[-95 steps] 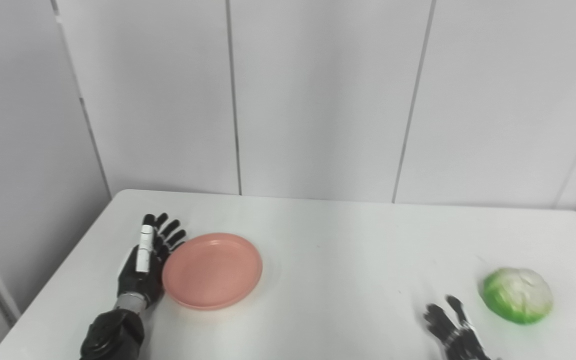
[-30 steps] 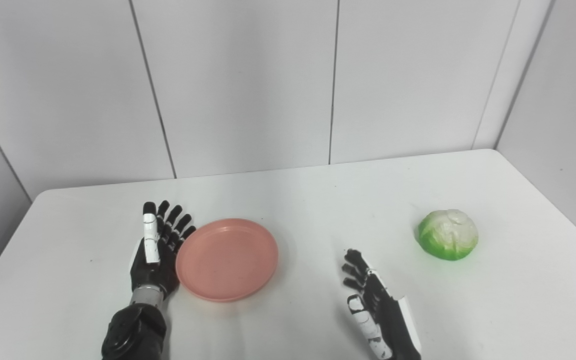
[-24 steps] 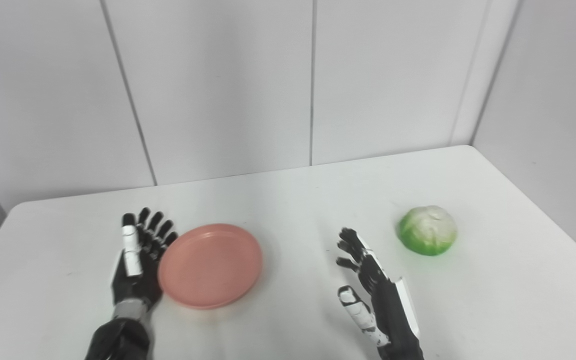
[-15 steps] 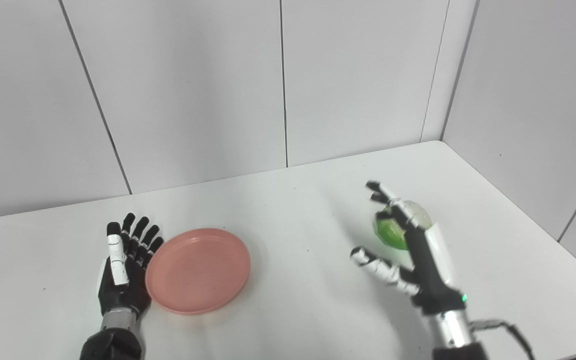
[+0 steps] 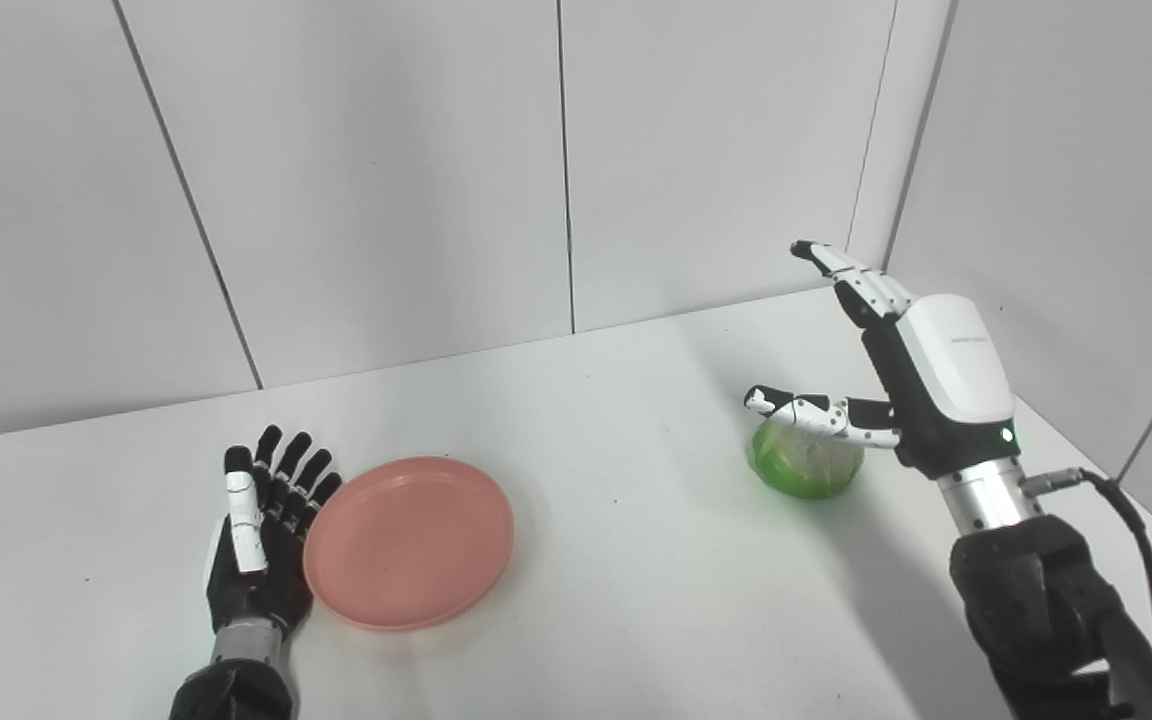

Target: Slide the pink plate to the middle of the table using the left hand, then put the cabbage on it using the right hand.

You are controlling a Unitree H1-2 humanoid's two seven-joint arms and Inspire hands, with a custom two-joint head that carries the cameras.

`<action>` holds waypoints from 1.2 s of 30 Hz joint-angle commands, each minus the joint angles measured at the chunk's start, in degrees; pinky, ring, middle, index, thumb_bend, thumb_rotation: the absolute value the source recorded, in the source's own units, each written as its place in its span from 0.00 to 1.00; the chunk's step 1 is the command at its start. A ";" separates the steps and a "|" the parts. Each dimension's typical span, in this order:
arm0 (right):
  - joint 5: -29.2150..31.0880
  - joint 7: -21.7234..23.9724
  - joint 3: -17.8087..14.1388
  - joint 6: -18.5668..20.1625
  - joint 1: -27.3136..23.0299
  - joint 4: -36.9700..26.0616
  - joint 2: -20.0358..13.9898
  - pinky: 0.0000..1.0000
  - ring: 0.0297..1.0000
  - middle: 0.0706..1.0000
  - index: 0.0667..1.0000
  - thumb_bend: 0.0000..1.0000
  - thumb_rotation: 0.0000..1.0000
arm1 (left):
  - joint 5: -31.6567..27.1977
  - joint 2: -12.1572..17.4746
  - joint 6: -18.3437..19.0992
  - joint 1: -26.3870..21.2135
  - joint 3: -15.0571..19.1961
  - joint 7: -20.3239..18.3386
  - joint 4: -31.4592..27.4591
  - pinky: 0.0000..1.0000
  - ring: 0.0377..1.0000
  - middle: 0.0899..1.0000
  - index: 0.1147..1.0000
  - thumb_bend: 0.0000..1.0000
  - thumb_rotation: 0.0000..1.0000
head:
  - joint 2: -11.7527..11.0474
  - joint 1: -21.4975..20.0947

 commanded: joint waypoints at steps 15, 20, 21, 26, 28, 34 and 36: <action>-5.00 16.13 4.40 10.23 -10.99 11.74 -9.44 0.69 0.88 0.90 0.86 1.00 0.69 | 0.94 -0.14 2.70 1.74 -1.33 1.51 -1.89 0.89 0.91 0.93 0.95 0.86 0.89 | 0.60 1.05; -5.54 18.52 6.60 12.37 -12.76 15.80 -9.80 0.66 0.86 0.89 0.86 1.00 0.68 | 0.38 -0.16 2.77 1.73 -0.99 1.51 -1.67 0.90 0.90 0.92 0.94 0.85 0.87 | 0.78 1.21; -5.42 18.73 6.92 12.77 -12.99 16.48 -9.76 0.65 0.85 0.89 0.86 1.00 0.68 | 0.36 -0.08 2.75 1.76 -1.00 1.40 -1.70 0.90 0.90 0.92 0.94 0.85 0.88 | 0.90 1.25; -4.88 19.28 8.37 13.61 -13.50 19.25 -9.88 0.60 0.82 0.87 0.85 1.00 0.68 | 0.62 0.29 2.78 1.88 -1.09 1.35 -2.06 0.88 0.91 0.92 0.95 0.86 0.89 | 1.09 1.26; -5.04 19.87 9.29 13.83 -13.52 20.44 -10.19 0.59 0.81 0.87 0.85 1.00 0.69 | 0.77 0.38 2.96 1.97 -1.21 1.40 -2.36 0.88 0.91 0.92 0.95 0.85 0.89 | 1.25 1.51; -4.28 20.25 11.00 13.76 -13.00 22.77 -10.53 0.61 0.81 0.87 0.86 1.00 0.70 | 0.61 0.29 3.45 1.87 -1.14 1.48 -2.37 0.88 0.90 0.92 0.95 0.84 0.89 | 1.32 1.64; -4.23 20.43 11.64 13.72 -12.85 23.40 -10.66 0.62 0.81 0.87 0.86 1.00 0.71 | 0.57 0.38 3.44 1.78 -1.16 1.26 -2.14 0.88 0.90 0.93 0.95 0.84 0.90 | 1.47 1.78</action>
